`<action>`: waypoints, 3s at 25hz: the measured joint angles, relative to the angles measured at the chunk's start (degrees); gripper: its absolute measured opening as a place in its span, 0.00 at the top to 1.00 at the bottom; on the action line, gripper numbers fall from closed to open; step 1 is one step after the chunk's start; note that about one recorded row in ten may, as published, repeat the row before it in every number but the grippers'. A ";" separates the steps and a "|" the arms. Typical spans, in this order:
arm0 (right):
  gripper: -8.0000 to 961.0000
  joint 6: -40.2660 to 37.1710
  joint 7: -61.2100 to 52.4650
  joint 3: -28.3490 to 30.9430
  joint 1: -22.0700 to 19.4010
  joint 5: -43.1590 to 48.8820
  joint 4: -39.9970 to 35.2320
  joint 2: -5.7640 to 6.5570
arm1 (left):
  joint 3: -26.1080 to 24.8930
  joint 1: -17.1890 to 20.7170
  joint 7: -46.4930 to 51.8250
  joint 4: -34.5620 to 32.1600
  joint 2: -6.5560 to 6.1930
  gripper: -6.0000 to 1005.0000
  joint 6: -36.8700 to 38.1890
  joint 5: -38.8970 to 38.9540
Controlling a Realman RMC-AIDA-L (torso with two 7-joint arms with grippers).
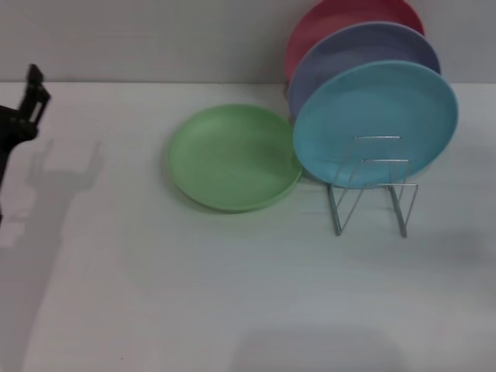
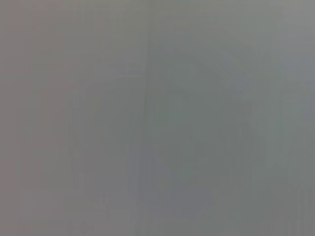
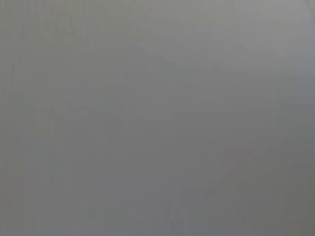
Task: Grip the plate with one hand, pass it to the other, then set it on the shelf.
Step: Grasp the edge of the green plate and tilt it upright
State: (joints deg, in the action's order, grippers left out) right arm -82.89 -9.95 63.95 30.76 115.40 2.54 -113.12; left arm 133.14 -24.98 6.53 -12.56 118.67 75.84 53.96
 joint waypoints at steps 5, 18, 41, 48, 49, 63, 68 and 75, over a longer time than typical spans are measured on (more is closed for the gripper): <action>0.41 1.03 0.08 -0.65 0.15 0.01 0.00 0.01 | -4.81 -1.07 -10.37 -7.94 -0.42 0.20 -16.08 0.50; 0.41 1.24 0.28 -1.55 -0.36 0.00 -0.09 -0.48 | -38.77 0.68 -32.83 -46.41 -0.69 0.21 -82.25 0.09; 0.41 1.24 0.33 -1.55 0.07 -0.10 -0.08 -0.49 | -59.84 -13.50 -19.18 -47.29 -0.38 0.23 -132.83 -17.85; 0.41 0.73 0.36 -1.55 -0.13 -0.10 -0.08 -0.46 | -59.91 -17.58 -19.16 -40.07 -0.35 0.24 -130.84 -18.00; 0.41 0.71 0.37 -1.55 -0.17 -0.10 -0.08 -0.45 | -59.93 -18.35 -19.28 -38.61 -0.29 0.24 -129.94 -17.99; 0.41 0.35 0.21 -1.55 -0.53 -0.10 -0.18 -0.37 | -57.28 -24.90 -19.69 -25.40 0.17 0.25 -120.87 -17.86; 0.41 0.33 0.04 -1.55 -0.74 -0.09 -0.17 -0.43 | -57.26 -25.28 -19.72 -23.68 0.18 0.26 -119.50 -17.73; 0.41 0.18 0.01 -1.55 -0.86 -0.09 -0.12 -0.50 | -57.28 -25.31 -19.80 -22.79 0.15 0.26 -119.08 -17.59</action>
State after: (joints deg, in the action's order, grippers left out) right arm -82.71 -9.94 62.40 29.90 115.31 2.43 -113.62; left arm 75.87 -50.30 -13.26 -35.36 118.83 -43.24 36.37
